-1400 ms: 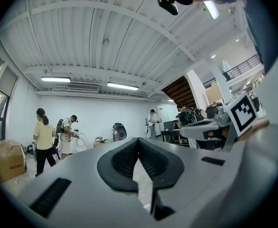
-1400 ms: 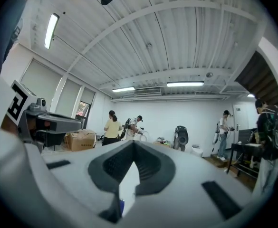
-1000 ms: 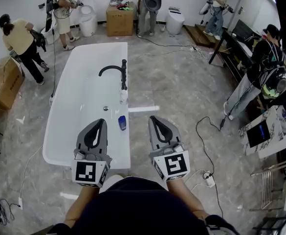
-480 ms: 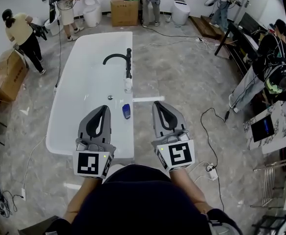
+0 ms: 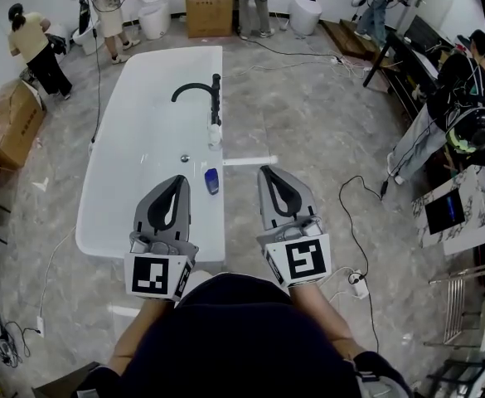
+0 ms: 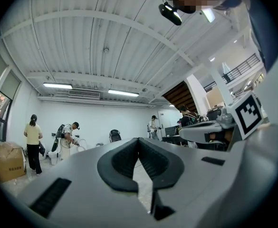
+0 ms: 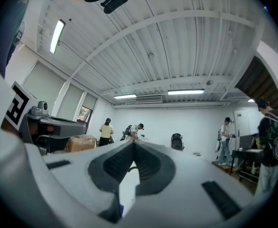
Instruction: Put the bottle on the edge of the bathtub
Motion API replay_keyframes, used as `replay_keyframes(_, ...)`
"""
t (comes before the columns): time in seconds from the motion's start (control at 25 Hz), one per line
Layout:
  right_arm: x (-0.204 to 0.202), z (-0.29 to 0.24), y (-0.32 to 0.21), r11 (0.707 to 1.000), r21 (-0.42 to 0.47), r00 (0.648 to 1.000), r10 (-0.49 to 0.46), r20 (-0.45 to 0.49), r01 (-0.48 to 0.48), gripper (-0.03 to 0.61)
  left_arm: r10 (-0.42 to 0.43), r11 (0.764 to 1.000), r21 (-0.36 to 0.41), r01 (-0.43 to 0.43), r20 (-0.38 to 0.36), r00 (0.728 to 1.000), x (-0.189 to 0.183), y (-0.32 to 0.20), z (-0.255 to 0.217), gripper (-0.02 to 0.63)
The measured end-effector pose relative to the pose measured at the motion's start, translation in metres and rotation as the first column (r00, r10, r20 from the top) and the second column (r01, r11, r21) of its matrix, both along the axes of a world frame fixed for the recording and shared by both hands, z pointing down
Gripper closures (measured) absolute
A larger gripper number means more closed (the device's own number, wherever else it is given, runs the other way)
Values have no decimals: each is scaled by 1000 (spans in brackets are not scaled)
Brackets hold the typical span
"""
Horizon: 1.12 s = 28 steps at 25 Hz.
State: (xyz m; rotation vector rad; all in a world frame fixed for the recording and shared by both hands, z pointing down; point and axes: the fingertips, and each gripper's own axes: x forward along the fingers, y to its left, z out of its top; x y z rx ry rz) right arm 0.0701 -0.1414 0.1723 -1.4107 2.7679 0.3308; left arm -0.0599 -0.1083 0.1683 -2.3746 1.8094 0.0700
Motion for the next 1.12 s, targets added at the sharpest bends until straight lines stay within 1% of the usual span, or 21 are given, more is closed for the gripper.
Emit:
replay_keyframes(0.12, 5, -2, 0, 1000, 3, 1000, 12, -23, -12, 577, 4, 1000, -9, -4, 3, 1000, 6, -3, 2, 611)
replay_keyframes(0.28, 9, 2, 2, 1000, -1, 1000, 5, -15, -5, 577, 18, 1000, 9, -18, 10, 1000, 15, -2, 0, 611)
replay_keyframes(0.68, 20, 2, 6, 1000, 8, 999, 24, -21, -24, 577, 36, 999, 7, -36, -1, 999, 23, -2, 3, 611)
replay_keyframes(0.76, 20, 1, 6, 1000, 9, 1000, 22, -21, -22, 577, 37, 999, 14, -37, 2, 999, 23, -2, 2, 611)
replay_keyframes(1.12, 10, -2, 7, 1000, 18, 1000, 15, -12, -14, 577, 29, 1000, -6, -29, -4, 1000, 14, 0, 5, 611)
